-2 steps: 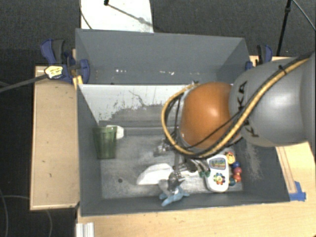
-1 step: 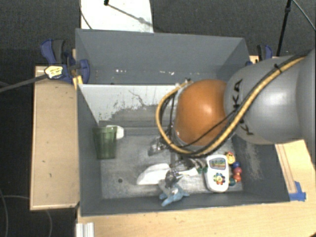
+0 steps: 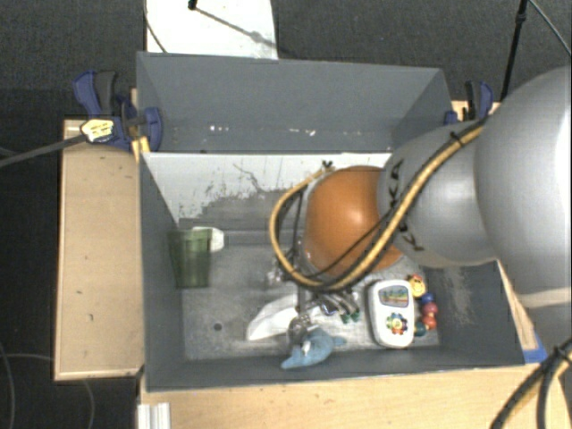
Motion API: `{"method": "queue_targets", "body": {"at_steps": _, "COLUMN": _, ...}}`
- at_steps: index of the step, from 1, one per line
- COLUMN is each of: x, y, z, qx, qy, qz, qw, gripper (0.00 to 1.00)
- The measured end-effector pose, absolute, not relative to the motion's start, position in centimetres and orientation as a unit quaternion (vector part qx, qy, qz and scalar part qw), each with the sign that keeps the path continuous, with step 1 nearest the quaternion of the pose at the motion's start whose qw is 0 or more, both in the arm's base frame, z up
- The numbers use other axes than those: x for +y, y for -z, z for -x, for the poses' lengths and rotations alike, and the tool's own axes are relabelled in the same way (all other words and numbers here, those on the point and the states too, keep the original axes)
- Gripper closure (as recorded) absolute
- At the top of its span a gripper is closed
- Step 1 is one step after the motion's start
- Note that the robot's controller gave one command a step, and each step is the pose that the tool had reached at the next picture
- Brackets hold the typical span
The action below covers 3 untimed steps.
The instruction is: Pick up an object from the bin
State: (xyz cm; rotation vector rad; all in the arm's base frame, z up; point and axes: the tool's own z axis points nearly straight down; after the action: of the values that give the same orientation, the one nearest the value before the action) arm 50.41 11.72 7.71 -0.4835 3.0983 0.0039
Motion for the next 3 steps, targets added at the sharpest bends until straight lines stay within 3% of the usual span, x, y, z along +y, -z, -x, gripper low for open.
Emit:
{"method": "queue_targets", "body": {"at_steps": 1, "x": 12.18, "y": -6.15, "z": -50.77, "qx": 0.982, "qy": -0.003, "qz": 0.187, "qw": 0.007, "gripper": 1.00}}
{"method": "queue_targets", "body": {"at_steps": 3, "x": 12.17, "y": -6.67, "z": -50.65, "qx": 0.981, "qy": -0.003, "qz": 0.192, "qw": 0.006, "gripper": 1.00}}
